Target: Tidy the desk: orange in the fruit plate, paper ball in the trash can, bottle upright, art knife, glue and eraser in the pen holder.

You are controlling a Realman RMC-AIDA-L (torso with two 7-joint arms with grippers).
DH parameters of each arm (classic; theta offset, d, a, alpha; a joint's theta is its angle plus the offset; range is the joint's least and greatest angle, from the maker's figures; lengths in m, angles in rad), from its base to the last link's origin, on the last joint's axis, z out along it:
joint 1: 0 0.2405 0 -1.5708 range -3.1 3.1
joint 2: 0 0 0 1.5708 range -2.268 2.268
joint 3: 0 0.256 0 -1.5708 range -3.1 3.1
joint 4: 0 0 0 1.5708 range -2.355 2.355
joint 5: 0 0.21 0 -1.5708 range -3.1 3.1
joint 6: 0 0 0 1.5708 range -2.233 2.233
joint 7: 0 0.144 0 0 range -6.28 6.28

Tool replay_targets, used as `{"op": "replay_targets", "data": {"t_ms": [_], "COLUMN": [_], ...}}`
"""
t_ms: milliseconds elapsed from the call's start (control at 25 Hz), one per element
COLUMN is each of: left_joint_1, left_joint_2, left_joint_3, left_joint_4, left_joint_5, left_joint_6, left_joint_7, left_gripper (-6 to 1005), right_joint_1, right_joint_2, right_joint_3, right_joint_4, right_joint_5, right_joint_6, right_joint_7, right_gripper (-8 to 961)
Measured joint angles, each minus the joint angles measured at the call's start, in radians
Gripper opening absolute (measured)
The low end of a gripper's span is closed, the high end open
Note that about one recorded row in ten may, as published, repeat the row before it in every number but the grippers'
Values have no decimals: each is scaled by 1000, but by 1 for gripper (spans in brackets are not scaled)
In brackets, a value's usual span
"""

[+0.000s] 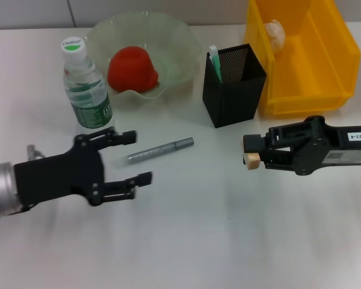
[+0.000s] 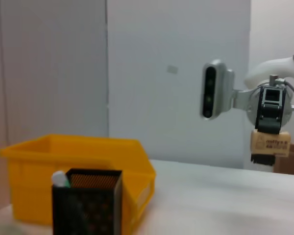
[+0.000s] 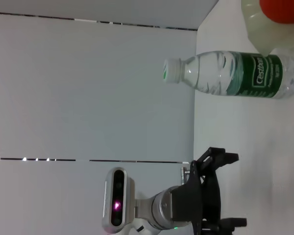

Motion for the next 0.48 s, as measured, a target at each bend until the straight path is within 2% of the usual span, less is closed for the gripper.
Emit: {"op": "replay_targets", "data": {"t_ms": [240,480], "left_joint_1": [37,39], "left_joint_2": [18,21], "left_joint_3": [-2,-2], "left_joint_4": [8,13], "left_joint_5": [1,1], "left_joint_6": [-12,-20], "left_joint_7": [1,2], "left_gripper": [818,819], "right_joint_1": [-5,-6], "right_joint_2": [-1,-1], "right_joint_3": [0,-1], "right_joint_4": [-8,-9], "right_joint_5": [0,1], "right_joint_6": [24,28], "right_joint_7": [-1,-2], "right_gripper": [324,331]}}
